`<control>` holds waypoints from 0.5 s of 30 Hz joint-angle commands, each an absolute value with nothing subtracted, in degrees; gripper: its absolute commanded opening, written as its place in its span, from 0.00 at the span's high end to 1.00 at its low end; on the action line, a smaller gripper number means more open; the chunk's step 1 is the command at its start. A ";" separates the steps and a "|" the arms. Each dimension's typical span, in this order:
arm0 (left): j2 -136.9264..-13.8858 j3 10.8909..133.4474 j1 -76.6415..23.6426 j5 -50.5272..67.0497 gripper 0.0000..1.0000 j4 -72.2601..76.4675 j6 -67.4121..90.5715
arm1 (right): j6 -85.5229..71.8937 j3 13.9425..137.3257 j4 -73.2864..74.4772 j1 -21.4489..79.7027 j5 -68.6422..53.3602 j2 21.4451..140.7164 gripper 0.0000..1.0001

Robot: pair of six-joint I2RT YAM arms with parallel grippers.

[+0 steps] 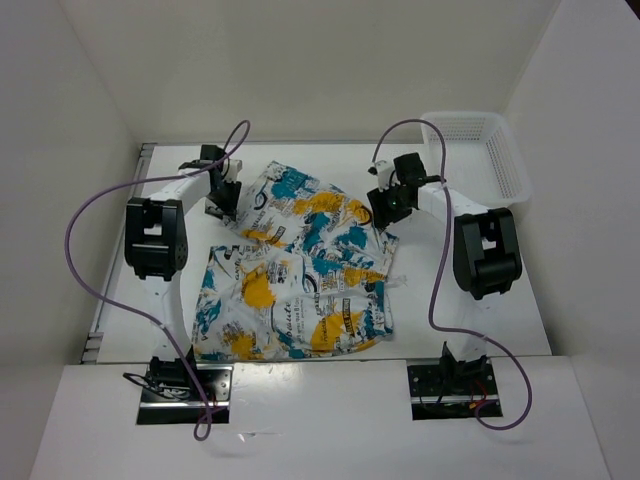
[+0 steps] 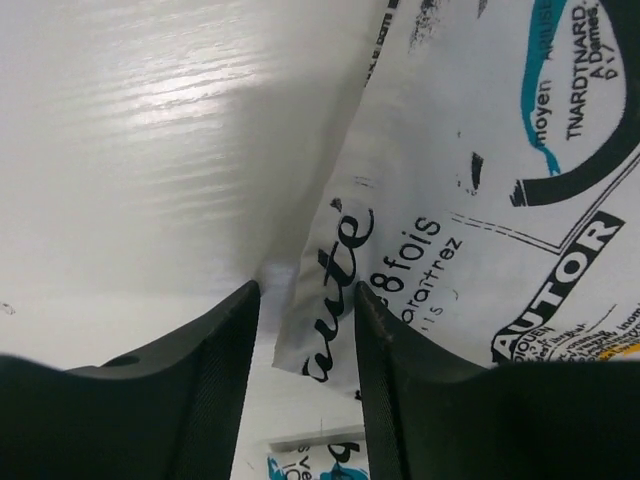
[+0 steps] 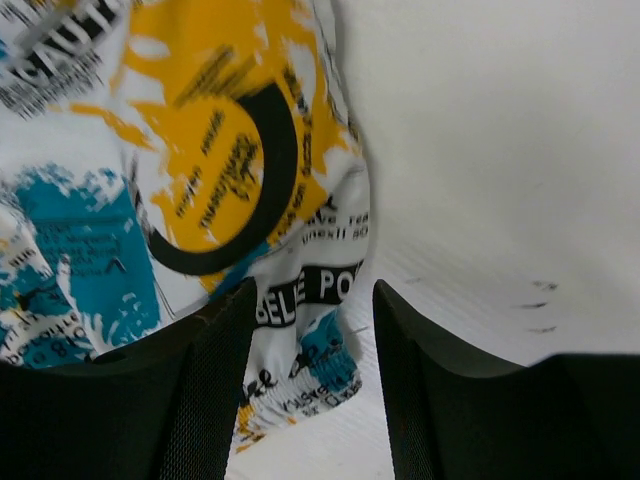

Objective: Fold and stack the shorts
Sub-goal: Fold the shorts

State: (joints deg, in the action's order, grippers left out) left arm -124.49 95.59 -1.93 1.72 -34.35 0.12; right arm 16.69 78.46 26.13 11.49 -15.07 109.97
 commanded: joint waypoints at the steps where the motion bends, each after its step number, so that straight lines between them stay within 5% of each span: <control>1: -121.66 88.10 -0.80 -5.18 0.50 -36.31 0.00 | 17.75 75.07 25.32 11.87 -12.32 108.81 0.44; 3: -119.37 85.79 -0.79 -5.98 0.48 -36.30 0.00 | 17.75 73.92 24.70 11.87 -11.17 108.29 0.42; 9: -115.22 94.72 -4.74 -5.19 0.13 -37.79 0.00 | 21.00 72.69 24.09 13.27 -9.40 108.81 0.41; 15: -127.94 121.08 -8.87 0.43 0.07 -37.96 0.00 | 24.16 73.21 23.55 13.80 -7.48 110.91 0.41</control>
State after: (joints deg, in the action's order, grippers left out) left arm -122.91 111.18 -6.70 -2.94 -39.44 0.19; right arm 21.50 72.84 25.61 13.32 -9.54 110.08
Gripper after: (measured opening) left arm 0.926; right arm 0.586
